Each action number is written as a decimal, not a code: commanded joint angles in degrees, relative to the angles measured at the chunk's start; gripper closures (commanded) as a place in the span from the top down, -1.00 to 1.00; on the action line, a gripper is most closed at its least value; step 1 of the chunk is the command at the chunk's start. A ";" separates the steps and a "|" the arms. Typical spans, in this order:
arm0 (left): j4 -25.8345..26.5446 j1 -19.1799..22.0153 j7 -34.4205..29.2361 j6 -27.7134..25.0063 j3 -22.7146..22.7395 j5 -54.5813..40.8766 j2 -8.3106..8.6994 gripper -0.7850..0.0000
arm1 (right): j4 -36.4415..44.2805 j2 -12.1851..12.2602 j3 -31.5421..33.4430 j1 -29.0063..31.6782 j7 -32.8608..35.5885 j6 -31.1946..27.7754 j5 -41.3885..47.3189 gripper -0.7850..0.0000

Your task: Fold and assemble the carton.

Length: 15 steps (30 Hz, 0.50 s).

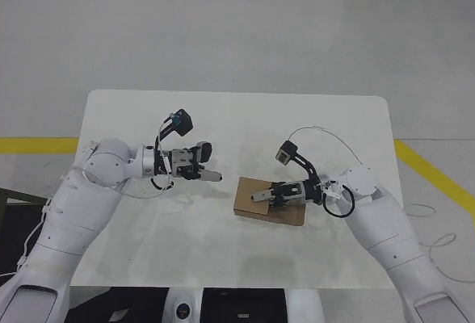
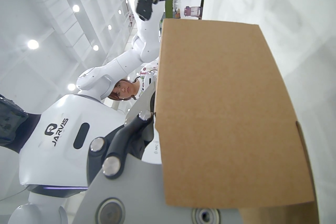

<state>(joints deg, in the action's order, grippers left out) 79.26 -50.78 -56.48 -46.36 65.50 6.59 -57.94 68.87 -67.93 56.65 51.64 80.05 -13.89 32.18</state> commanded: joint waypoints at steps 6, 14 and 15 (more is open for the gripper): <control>1.50 -4.33 9.22 -0.46 5.19 8.62 1.08 1.00 | -6.98 -2.27 -5.94 -2.89 -1.69 -3.81 -0.72 -1.00; 4.20 -6.68 10.54 -0.21 6.87 10.31 1.87 1.00 | -14.01 -4.86 -9.95 -7.14 -3.64 -6.73 0.09 1.00; 4.52 -6.89 10.98 -0.24 7.14 10.70 1.95 1.00 | -14.78 -5.04 -10.09 -7.65 -3.82 -6.89 0.03 1.00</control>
<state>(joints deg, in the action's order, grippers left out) 83.47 -57.46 -45.99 -46.55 72.37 16.88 -56.07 54.84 -72.81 46.68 44.48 76.37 -20.65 32.25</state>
